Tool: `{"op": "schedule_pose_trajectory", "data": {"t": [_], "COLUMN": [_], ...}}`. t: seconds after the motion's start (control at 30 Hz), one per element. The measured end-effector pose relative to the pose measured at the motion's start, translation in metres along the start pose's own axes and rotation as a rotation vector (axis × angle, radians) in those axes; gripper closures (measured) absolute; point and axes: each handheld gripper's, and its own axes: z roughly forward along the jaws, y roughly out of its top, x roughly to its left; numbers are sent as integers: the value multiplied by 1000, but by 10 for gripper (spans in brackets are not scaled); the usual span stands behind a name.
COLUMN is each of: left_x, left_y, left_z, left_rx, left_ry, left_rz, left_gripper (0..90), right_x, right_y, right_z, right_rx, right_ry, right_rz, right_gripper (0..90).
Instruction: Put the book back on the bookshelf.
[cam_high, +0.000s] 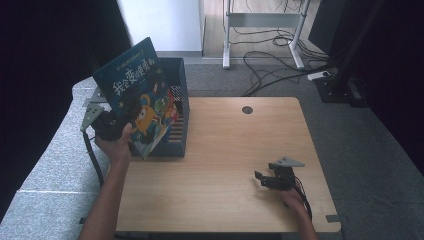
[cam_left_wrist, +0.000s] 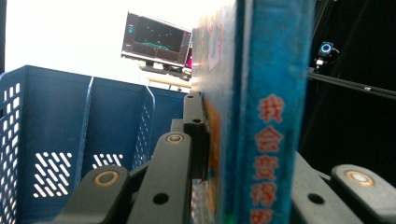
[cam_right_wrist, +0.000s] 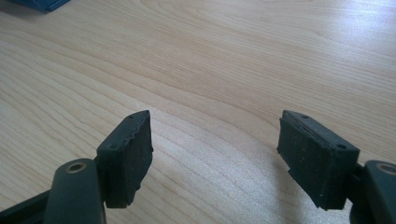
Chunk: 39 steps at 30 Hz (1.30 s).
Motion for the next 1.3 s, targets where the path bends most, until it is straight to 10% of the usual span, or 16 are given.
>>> {"op": "schedule_pose_trajectory", "data": {"t": [1.3], "left_x": [5], "left_y": [-11], "left_z": [31], "left_rx": [6], "left_ry": [63], "left_rz": [5], "left_gripper": [812], "right_x": [-2], "right_y": [0], "right_z": [0], "right_rx": [-1], "right_ry": [5], "right_rz": [8], "right_gripper": [261]}}
